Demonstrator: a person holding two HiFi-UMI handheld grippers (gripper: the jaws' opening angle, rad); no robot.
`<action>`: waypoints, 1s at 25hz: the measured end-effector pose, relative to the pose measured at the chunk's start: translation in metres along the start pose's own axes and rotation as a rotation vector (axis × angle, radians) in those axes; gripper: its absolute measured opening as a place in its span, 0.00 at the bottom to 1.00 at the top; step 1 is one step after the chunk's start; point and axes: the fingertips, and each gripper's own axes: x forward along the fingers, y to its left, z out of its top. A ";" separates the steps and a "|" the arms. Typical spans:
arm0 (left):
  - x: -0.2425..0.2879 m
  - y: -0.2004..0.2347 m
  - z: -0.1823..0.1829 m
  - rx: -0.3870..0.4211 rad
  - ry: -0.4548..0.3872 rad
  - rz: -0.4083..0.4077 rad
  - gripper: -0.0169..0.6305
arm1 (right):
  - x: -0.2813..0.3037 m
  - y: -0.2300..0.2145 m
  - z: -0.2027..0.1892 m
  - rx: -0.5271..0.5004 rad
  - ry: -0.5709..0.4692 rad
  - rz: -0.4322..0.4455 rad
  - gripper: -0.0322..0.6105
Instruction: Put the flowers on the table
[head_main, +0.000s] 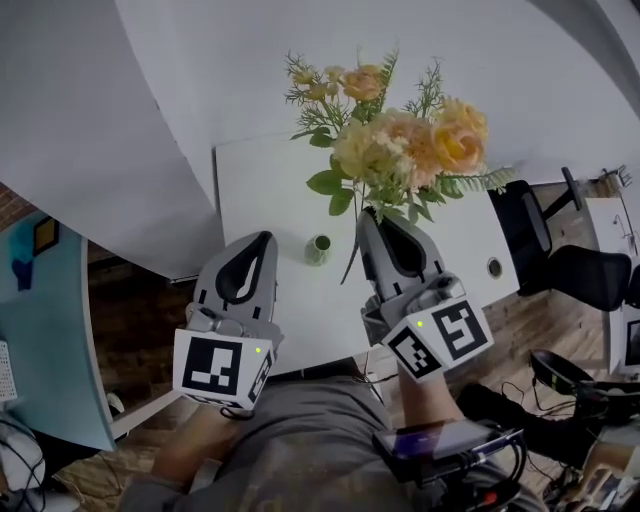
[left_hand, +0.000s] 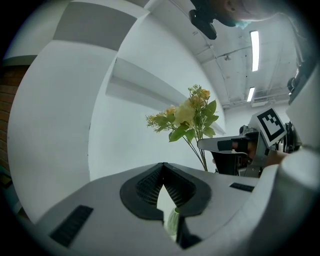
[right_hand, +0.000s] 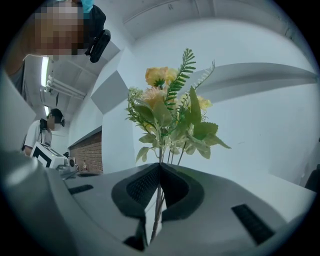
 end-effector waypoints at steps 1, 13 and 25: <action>-0.001 0.000 -0.001 0.000 0.005 0.007 0.04 | 0.000 0.000 0.000 0.003 0.000 0.006 0.07; 0.001 0.004 0.017 0.021 0.065 -0.182 0.04 | -0.002 0.018 0.008 -0.005 -0.007 -0.167 0.07; 0.006 -0.006 0.016 0.020 0.073 -0.122 0.04 | 0.000 0.002 0.000 -0.007 -0.009 -0.102 0.07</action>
